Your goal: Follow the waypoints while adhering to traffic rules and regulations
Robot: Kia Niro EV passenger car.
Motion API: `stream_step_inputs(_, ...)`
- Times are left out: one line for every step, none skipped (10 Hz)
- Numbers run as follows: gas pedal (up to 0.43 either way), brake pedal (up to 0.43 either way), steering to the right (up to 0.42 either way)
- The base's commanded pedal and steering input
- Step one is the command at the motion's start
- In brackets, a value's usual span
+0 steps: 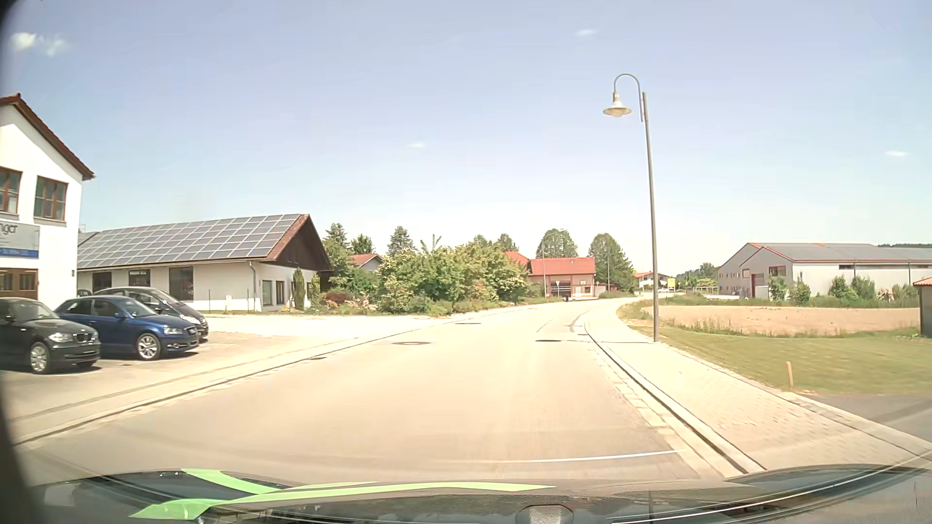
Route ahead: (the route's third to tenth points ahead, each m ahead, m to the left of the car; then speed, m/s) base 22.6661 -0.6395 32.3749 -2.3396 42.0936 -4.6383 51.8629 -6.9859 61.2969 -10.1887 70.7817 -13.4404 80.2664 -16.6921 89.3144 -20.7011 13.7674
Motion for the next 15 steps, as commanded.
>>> stream_step_inputs(0.118, 0.0, 0.016)
stream_step_inputs(0.118, 0.0, 0.016)
stream_step_inputs(0.118, 0.0, 0.016)
stream_step_inputs(0.118, 0.0, 0.016)
stream_step_inputs(0.118, 0.0, 0.017)
stream_step_inputs(0.118, 0.0, 0.019)
stream_step_inputs(0.118, 0.0, 0.023)
stream_step_inputs(0.118, 0.0, 0.023)
stream_step_inputs(0.118, 0.0, 0.023)
stream_step_inputs(0.118, 0.0, 0.023)
stream_step_inputs(0.118, 0.0, 0.023)
stream_step_inputs(0.118, 0.0, 0.023)
stream_step_inputs(0.118, 0.0, 0.023)
stream_step_inputs(0.118, 0.0, 0.023)
stream_step_inputs(0.118, 0.0, 0.024)
